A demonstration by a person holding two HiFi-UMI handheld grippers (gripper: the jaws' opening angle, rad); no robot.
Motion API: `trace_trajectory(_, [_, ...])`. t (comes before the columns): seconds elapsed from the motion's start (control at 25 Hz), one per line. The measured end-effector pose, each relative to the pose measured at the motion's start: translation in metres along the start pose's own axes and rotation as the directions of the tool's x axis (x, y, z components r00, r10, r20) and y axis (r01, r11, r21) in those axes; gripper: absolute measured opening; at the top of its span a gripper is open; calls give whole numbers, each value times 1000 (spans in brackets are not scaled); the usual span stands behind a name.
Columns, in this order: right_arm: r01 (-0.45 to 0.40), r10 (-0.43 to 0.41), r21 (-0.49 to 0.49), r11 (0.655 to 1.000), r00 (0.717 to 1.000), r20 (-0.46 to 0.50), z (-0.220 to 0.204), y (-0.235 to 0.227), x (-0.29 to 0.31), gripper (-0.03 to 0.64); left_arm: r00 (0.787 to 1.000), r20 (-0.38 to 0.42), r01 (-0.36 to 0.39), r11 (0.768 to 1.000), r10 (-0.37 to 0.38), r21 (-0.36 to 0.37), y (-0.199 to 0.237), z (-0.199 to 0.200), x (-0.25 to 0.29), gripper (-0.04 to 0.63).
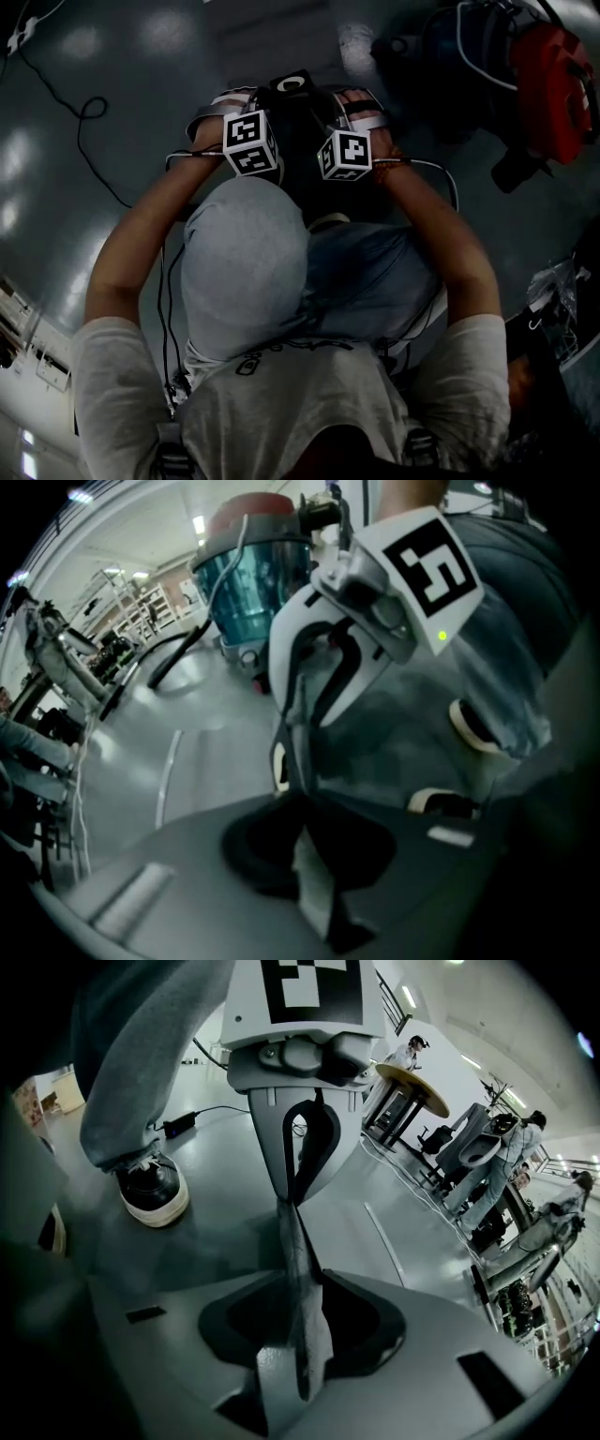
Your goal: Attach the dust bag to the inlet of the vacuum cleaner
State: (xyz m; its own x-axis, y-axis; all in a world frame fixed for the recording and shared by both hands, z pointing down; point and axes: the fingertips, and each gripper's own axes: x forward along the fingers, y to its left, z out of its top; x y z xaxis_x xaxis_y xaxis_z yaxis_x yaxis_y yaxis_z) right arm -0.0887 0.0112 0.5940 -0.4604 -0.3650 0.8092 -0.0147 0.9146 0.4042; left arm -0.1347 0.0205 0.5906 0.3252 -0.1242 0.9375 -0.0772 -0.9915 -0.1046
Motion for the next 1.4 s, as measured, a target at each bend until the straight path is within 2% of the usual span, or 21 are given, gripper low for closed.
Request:
trace_trajectory(0.24, [61, -61, 26, 998, 998, 4, 9, -32, -24, 123, 1000, -12, 5, 999, -5, 42, 17, 14, -29, 15])
trace_trajectory(0.36, [56, -56, 35, 998, 998, 3, 12, -44, -36, 126, 999, -32, -19, 995, 22, 98, 32, 19, -43, 15])
trace_trajectory(0.44, [51, -51, 30, 998, 999, -3, 13, -49, -43, 126, 999, -44, -9, 994, 14, 113, 40, 23, -54, 15])
trace_trajectory(0.76, [119, -118, 66, 991, 993, -17, 17, -101, -68, 124, 999, -3, 34, 977, -34, 210, 75, 85, -112, 14])
trace_trajectory(0.88, [119, -118, 110, 987, 993, -15, 22, -117, -95, 54, 998, -3, 66, 972, -67, 225, 81, 104, -137, 15])
trace_trajectory(1.0, [90, -88, 182, 979, 996, -15, 25, -123, -131, 40, 992, -15, 127, 964, -127, 235, 78, 128, -164, 15])
trace_trajectory(1.08, [78, -75, 233, 969, 997, -25, 26, -126, -160, 38, 985, -28, 170, 950, -169, 262, 74, 148, -183, 15])
trace_trajectory(1.24, [64, -48, 357, 932, 997, -56, 17, -121, -221, 38, 967, -31, 249, 906, -254, 342, 57, 195, -214, 15])
trace_trajectory(1.32, [63, -35, 407, 911, 997, -75, 8, -110, -247, 37, 952, -22, 289, 878, -304, 382, 41, 219, -223, 15])
trace_trajectory(1.4, [79, -33, 464, 882, 994, -105, -5, -96, -270, 37, 935, -19, 326, 835, -355, 443, 24, 242, -227, 15])
